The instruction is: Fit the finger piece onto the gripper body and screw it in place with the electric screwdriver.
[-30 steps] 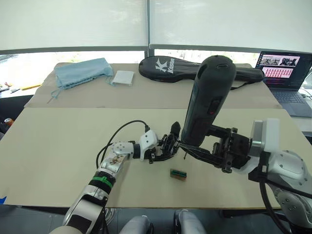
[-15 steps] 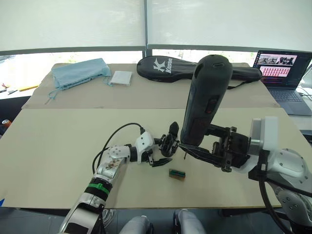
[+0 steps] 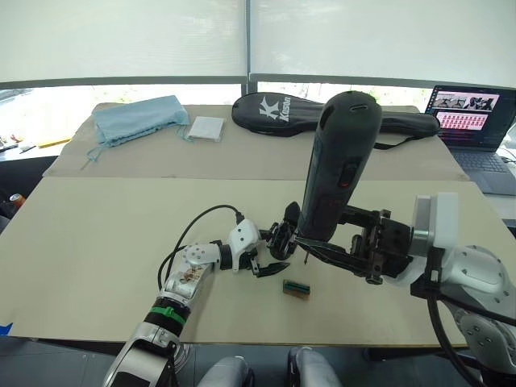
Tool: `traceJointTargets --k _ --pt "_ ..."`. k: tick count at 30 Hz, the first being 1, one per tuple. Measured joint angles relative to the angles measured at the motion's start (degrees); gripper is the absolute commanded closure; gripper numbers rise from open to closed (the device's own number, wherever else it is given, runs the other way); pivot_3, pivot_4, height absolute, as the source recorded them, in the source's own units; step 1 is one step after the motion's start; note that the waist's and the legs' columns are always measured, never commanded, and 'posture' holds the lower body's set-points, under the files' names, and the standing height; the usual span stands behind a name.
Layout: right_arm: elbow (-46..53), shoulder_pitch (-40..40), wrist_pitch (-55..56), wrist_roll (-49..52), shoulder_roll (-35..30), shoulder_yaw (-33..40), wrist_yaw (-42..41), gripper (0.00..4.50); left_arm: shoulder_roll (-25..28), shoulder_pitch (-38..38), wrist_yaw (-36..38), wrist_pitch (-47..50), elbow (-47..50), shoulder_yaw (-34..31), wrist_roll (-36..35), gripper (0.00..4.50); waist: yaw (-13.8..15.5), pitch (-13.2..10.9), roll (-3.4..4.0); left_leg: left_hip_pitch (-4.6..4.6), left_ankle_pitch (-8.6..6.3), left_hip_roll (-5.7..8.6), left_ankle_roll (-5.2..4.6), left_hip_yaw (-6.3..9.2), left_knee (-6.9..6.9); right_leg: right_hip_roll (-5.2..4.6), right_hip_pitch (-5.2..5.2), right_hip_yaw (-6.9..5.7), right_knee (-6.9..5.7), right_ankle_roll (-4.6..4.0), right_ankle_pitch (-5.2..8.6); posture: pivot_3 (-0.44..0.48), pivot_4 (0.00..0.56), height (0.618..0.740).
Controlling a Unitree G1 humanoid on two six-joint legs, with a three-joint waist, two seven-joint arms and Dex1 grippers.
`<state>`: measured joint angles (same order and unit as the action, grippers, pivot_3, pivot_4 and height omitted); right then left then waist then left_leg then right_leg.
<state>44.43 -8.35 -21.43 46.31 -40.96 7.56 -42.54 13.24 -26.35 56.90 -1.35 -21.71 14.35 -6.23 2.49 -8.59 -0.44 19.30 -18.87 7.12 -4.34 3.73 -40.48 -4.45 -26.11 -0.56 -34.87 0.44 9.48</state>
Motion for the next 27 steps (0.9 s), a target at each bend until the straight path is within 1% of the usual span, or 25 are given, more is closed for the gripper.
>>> traceJointTargets --k 2,3,4,5,6,8,9,15,22,27 --pt "0.0 0.0 0.0 0.0 0.0 0.0 0.0 2.57 0.0 -0.3 0.0 0.0 -0.4 0.1 0.0 0.02 0.1 0.0 0.0 0.0 0.0 0.0 0.0 0.0 0.0 0.0 0.01 -0.01 0.0 0.0 0.0 0.0 0.15 0.74" --pt "0.0 0.0 0.0 0.0 0.0 0.0 0.0 2.57 0.0 -0.5 0.1 -0.1 -0.6 0.2 0.1 0.41 0.1 0.0 0.0 0.0 0.0 0.0 0.0 0.0 0.0 0.0 0.01 -0.01 0.0 0.0 0.0 0.0 0.15 0.74" --pt "0.0 0.0 0.0 0.0 0.0 0.0 0.0 2.57 0.0 -0.6 0.1 -0.1 -0.8 0.4 0.2 0.57 0.1 0.0 0.0 0.0 0.0 0.0 0.0 0.0 0.0 0.0 0.01 0.0 0.0 0.0 0.0 0.0 0.15 0.74" --pt "0.0 0.0 0.0 0.0 0.0 0.0 0.0 2.57 -0.1 -0.8 0.1 -0.2 -0.9 0.5 0.3 0.83 0.1 0.0 0.0 0.0 0.0 0.0 0.0 0.0 0.0 0.0 0.01 0.0 0.0 0.0 0.0 0.0 0.15 0.74" --pt "0.0 -0.1 0.0 0.0 0.0 0.0 0.0 2.57 -0.1 -0.9 0.1 -0.3 -1.0 0.5 0.4 1.21 0.1 0.0 0.0 0.0 0.0 0.0 0.0 0.0 0.0 -0.01 0.01 -0.01 0.0 0.0 0.0 0.0 0.15 0.74" --pt "0.0 -0.4 0.0 0.0 0.0 0.0 0.0 2.57 -0.3 -1.3 0.0 -0.9 -1.6 0.7 0.5 2.17 0.2 0.0 0.0 -0.01 0.0 0.0 0.0 0.0 0.0 -0.01 0.02 -0.01 0.0 0.0 0.0 0.0 0.15 0.74" --pt "0.0 -0.6 0.0 0.0 0.0 0.0 0.0 2.57 -0.4 -1.3 0.0 -1.1 -1.8 0.7 0.6 2.24 0.2 0.0 0.0 0.0 0.0 0.0 0.0 0.0 0.0 -0.01 0.02 -0.01 0.0 0.0 0.0 0.0 0.15 0.74" --pt "0.0 -2.7 -0.4 0.8 0.0 0.0 0.6 2.57 -0.7 -1.7 0.1 -1.3 -2.3 0.8 0.9 2.24 0.3 0.0 0.0 -0.01 0.0 0.01 0.0 0.0 -0.01 -0.02 0.03 -0.01 0.0 0.01 -0.01 0.0 0.15 0.74" --pt "-0.6 -12.1 -3.9 6.9 1.8 -0.5 4.4 2.57 -0.4 -1.9 0.1 -1.2 -2.4 0.8 0.9 2.24 0.3 0.0 0.0 0.0 -0.01 0.01 -0.02 0.01 -0.02 -0.02 0.03 -0.02 0.01 0.01 -0.01 0.0 0.15 0.74" --pt "-3.1 -16.8 -4.6 6.7 4.2 -3.7 4.3 2.57 -0.3 -2.1 0.2 -1.0 -2.5 0.8 0.9 2.24 0.3 0.0 0.0 0.0 -0.01 0.01 -0.02 0.01 -0.03 -0.02 0.02 -0.02 0.0 0.01 -0.01 0.0 0.15 0.74"
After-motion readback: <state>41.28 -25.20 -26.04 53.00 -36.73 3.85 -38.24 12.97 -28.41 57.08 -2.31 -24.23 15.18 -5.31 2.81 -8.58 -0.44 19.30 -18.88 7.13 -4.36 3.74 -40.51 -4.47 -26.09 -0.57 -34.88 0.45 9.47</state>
